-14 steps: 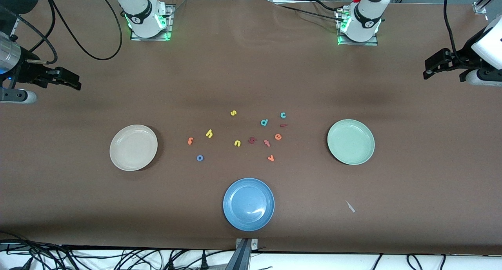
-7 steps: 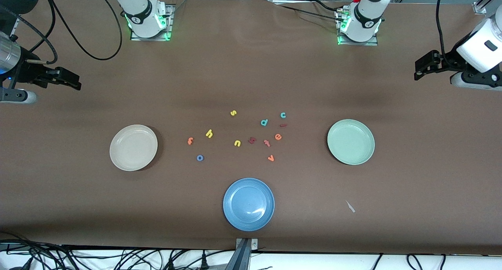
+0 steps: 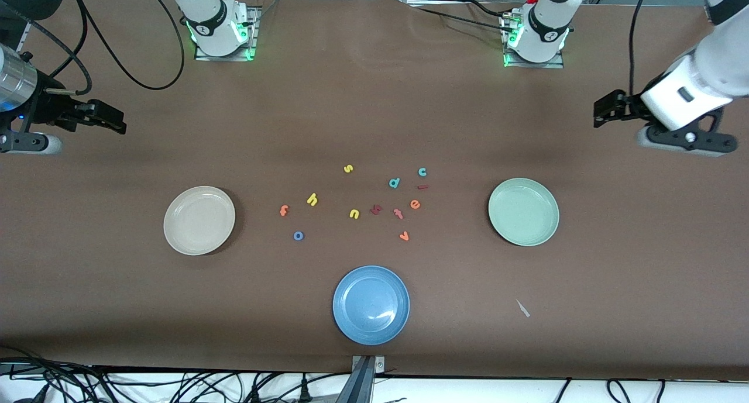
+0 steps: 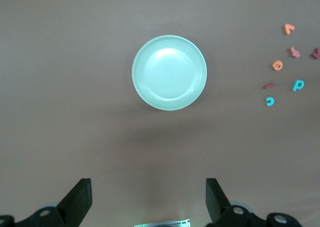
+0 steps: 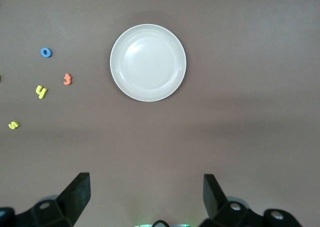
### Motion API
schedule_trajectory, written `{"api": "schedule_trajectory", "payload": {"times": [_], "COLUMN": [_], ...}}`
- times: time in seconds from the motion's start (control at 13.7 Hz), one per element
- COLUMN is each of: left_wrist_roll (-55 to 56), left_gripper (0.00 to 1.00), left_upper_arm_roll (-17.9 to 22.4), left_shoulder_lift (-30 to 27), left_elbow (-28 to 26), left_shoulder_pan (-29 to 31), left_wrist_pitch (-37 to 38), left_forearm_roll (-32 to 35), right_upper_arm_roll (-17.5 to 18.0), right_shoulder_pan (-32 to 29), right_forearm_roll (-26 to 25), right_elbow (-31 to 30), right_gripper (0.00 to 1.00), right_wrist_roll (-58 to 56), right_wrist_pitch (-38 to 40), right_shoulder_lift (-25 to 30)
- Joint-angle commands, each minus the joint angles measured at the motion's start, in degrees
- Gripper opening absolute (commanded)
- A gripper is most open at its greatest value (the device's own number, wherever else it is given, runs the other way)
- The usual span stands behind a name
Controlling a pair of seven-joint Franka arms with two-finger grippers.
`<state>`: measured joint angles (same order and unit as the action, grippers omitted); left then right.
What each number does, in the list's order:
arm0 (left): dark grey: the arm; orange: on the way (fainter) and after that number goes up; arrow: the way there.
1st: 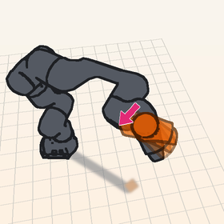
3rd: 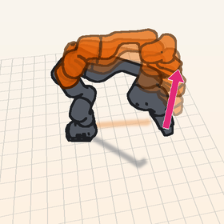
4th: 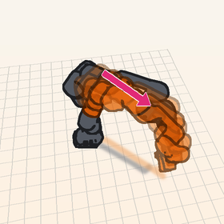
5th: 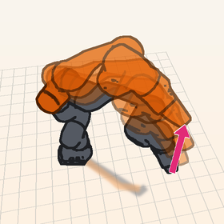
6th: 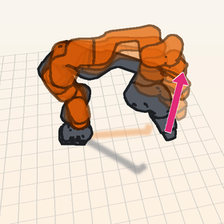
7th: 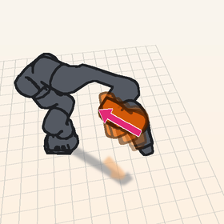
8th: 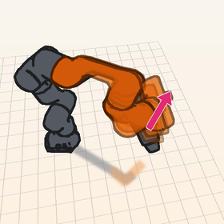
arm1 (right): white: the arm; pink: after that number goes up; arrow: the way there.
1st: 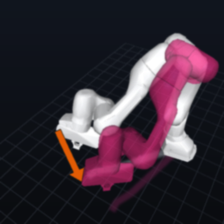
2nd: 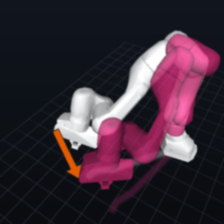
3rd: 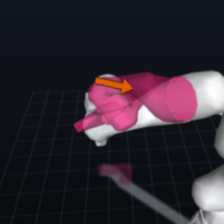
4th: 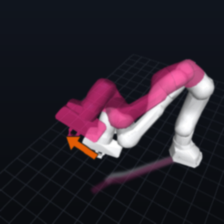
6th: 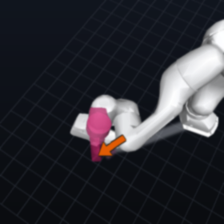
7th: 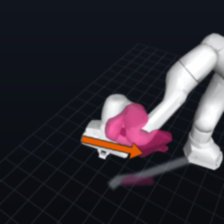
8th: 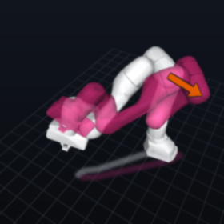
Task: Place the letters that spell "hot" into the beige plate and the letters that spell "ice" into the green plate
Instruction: 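Reach the right gripper to the orange 3 while the left gripper reaches the teal c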
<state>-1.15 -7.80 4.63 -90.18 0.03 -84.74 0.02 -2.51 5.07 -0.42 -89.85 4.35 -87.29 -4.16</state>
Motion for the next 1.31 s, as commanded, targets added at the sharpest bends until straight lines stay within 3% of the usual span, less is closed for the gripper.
{"api": "schedule_trajectory", "payload": {"times": [0.0,0.37,0.51,0.88,1.02,1.24], "left_wrist_roll": [-0.26,-0.43,0.18,2.28,9.9,20.98], "left_gripper": [1.0,1.0,1.0,1.0,1.0,1.0], "left_upper_arm_roll": [-0.38,-0.9,-0.99,-1.08,-1.17,-1.34], "left_shoulder_lift": [3.97,9.69,12.58,18.39,20.5,23.14], "left_elbow": [0.35,1.14,1.23,0.88,0.79,0.35], "left_shoulder_pan": [-1.69,-5.65,-7.75,-14.08,-16.19,-19.36], "left_wrist_pitch": [0.1,-0.6,-1.04,-8.59,-11.14,-15.09], "left_forearm_roll": [0.6,-0.8,-3.87,-4.67,-6.15,-8.1], "right_upper_arm_roll": [-0.22,-0.13,-0.13,-0.22,-0.22,-0.22], "right_shoulder_pan": [0.82,1.96,2.92,9.59,12.15,16.02], "right_forearm_roll": [0.95,1.04,5.93,6.75,6.75,6.75], "right_elbow": [0.46,0.64,0.12,-8.83,-13.32,-14.22], "right_gripper": [1.0,1.0,1.0,1.0,1.0,1.0], "right_wrist_roll": [0.4,-0.31,0.66,14.87,19.7,27.53], "right_wrist_pitch": [0.19,-0.07,-0.77,-16.73,-25.25,-32.49], "right_shoulder_lift": [-0.41,-4.26,-6.64,-8.76,-10.24,-14.9]}}
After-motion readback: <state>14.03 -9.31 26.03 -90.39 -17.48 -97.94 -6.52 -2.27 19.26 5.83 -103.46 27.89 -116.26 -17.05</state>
